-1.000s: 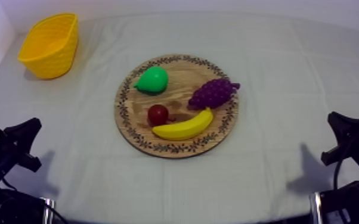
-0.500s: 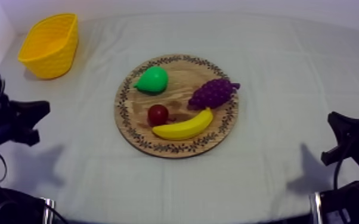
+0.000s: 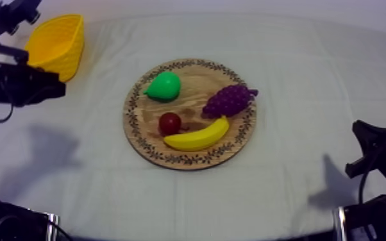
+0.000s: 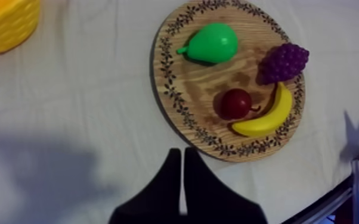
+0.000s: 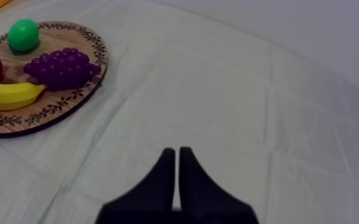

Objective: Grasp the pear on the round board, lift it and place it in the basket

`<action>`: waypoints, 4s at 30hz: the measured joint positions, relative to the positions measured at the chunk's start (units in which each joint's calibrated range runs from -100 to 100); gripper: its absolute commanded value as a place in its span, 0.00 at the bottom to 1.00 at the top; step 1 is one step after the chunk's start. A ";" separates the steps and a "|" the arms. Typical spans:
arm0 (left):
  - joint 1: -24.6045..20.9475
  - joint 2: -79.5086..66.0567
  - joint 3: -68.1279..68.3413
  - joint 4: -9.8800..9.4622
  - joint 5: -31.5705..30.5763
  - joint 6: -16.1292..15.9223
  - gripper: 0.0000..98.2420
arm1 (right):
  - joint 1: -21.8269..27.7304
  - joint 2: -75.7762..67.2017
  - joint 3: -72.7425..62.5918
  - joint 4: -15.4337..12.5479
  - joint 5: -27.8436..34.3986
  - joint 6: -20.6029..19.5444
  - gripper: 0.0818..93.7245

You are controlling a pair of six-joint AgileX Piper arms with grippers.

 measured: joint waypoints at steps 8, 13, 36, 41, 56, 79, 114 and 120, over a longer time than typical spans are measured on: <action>2.30 12.96 -15.10 -1.58 9.61 2.31 0.00 | 0.00 0.00 0.00 0.00 0.00 0.00 0.00; 2.73 22.20 -24.78 -2.12 12.89 3.24 0.00 | 0.00 0.00 0.00 0.00 0.00 -0.03 0.00; 3.39 63.56 -71.91 -2.17 27.18 2.62 0.00 | 0.00 0.00 0.00 0.00 0.00 -0.02 0.00; 2.83 66.12 -75.18 -0.49 27.91 -2.75 0.00 | 0.00 0.00 0.00 0.00 0.00 -0.02 0.00; 4.55 65.66 -75.20 0.22 31.07 -26.47 0.00 | 0.00 0.00 0.00 0.00 0.00 -0.02 0.00; 6.27 64.73 -73.22 -3.93 33.08 -30.17 0.84 | 0.00 0.00 0.00 0.00 0.00 0.00 0.00; 5.86 88.02 -81.61 -5.20 32.84 -30.27 0.98 | 0.00 0.00 0.00 0.00 0.00 -0.03 0.00; 5.86 91.03 -82.36 -5.01 32.81 -30.13 0.97 | 0.00 0.00 0.00 0.00 0.00 -0.03 0.00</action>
